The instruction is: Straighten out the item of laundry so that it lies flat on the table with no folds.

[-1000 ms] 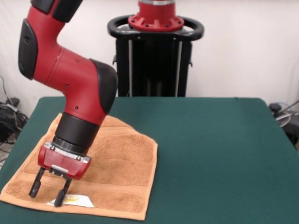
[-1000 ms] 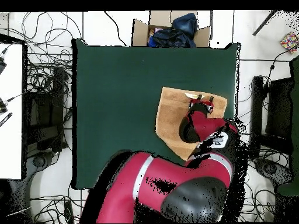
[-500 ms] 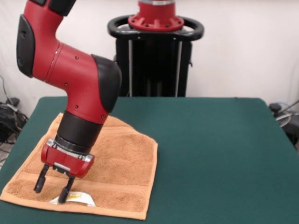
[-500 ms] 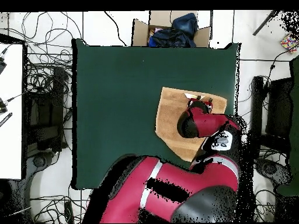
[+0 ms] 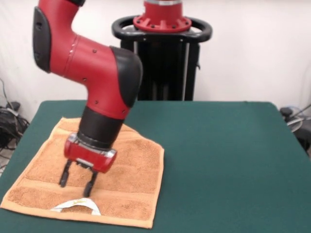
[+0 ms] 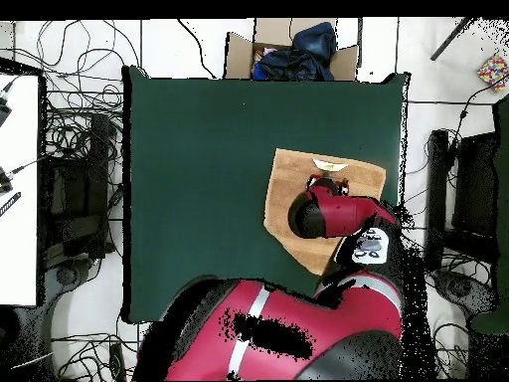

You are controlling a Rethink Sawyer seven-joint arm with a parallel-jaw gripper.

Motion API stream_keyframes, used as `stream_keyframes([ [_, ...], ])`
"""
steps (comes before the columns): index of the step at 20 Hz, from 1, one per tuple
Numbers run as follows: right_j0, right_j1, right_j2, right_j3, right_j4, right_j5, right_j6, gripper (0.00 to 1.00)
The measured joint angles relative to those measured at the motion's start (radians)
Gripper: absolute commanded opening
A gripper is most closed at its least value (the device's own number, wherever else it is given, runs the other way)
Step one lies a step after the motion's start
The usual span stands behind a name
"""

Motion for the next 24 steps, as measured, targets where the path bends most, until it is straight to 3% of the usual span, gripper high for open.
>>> stream_keyframes([
  [8, 0.061, -0.047, 0.031, 0.104, 0.066, 0.018, 0.000, 1.00],
  [18, -0.012, -0.129, 0.188, 0.252, 0.114, 0.162, 0.000, 1.00],
  [24, -0.010, -0.149, 0.213, 0.330, 0.114, 0.164, 0.000, 1.00],
])
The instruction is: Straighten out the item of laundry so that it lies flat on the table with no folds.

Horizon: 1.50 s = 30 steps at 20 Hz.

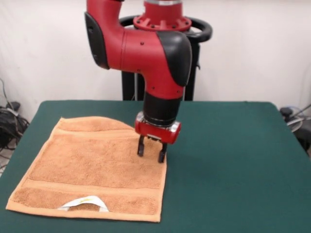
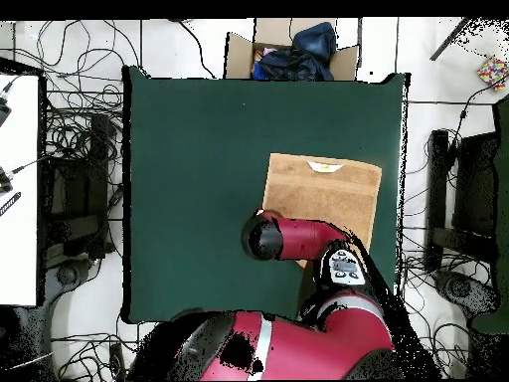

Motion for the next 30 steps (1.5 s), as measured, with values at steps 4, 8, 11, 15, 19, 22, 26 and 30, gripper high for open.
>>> stream_keyframes([
  [4, 0.006, -0.004, 0.002, 0.024, 0.000, 0.000, 0.000, 1.00],
  [8, 0.007, -0.013, 0.006, 0.040, 0.000, 0.000, 0.000, 1.00],
  [11, 0.011, -0.026, 0.007, 0.060, 0.000, 0.000, 0.000, 1.00],
  [15, 0.013, -0.052, 0.013, 0.085, 0.000, 0.006, 0.000, 1.00],
  [19, 0.013, -0.084, 0.016, 0.107, 0.000, 0.030, 0.000, 1.00],
  [22, 0.013, -0.125, 0.016, 0.131, 0.000, 0.071, 0.000, 1.00],
  [26, 0.026, -0.146, 0.009, 0.133, -0.012, 0.081, 0.000, 1.00],
  [30, 0.060, -0.135, -0.018, 0.132, -0.041, 0.075, 0.000, 1.00],
])
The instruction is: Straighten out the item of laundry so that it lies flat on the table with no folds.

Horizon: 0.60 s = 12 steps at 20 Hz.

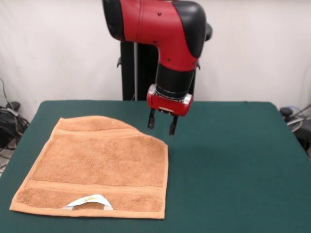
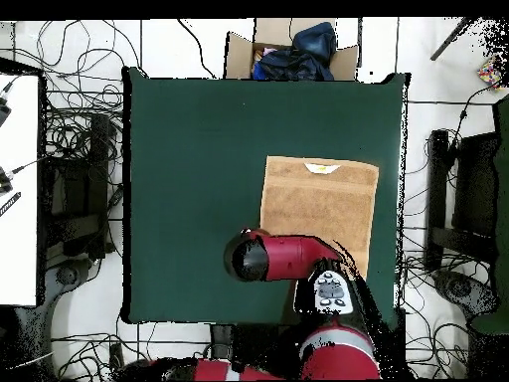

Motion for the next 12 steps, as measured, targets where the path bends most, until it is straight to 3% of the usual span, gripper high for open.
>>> stream_keyframes([
  [8, 0.134, 0.152, -0.116, -0.026, -0.033, -0.140, 0.000, 1.00],
  [12, 0.183, 0.186, -0.163, -0.029, -0.033, -0.217, 0.000, 1.00],
])
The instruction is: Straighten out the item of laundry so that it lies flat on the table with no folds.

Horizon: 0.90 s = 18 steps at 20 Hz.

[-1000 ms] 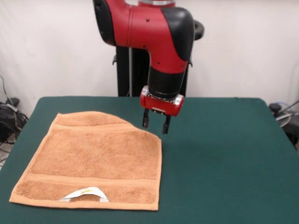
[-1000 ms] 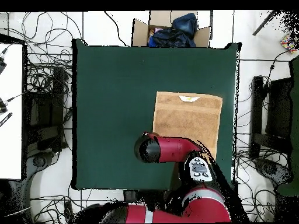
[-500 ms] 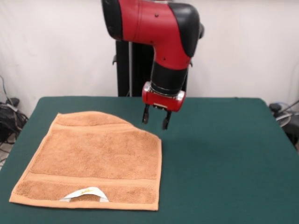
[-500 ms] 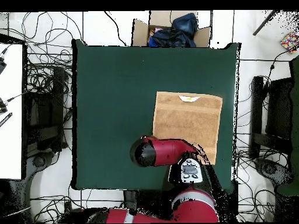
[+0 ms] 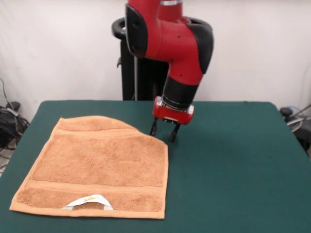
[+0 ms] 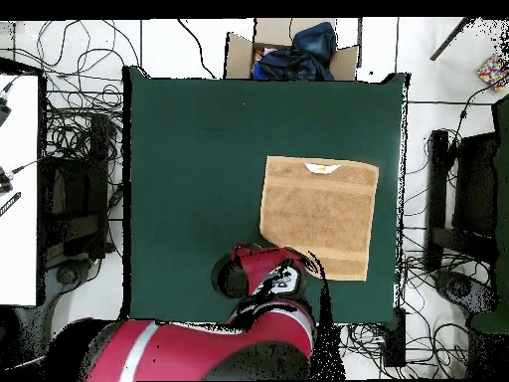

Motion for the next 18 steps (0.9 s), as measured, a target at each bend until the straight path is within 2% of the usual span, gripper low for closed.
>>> stream_keyframes([
  [4, 0.042, 0.014, -0.040, 0.002, 0.001, -0.041, 0.000, 1.00],
  [8, 0.032, 0.000, -0.040, 0.006, 0.001, -0.025, 0.000, 1.00],
  [18, -0.124, -0.180, 0.011, 0.032, -0.040, 0.179, 0.000, 1.00],
])
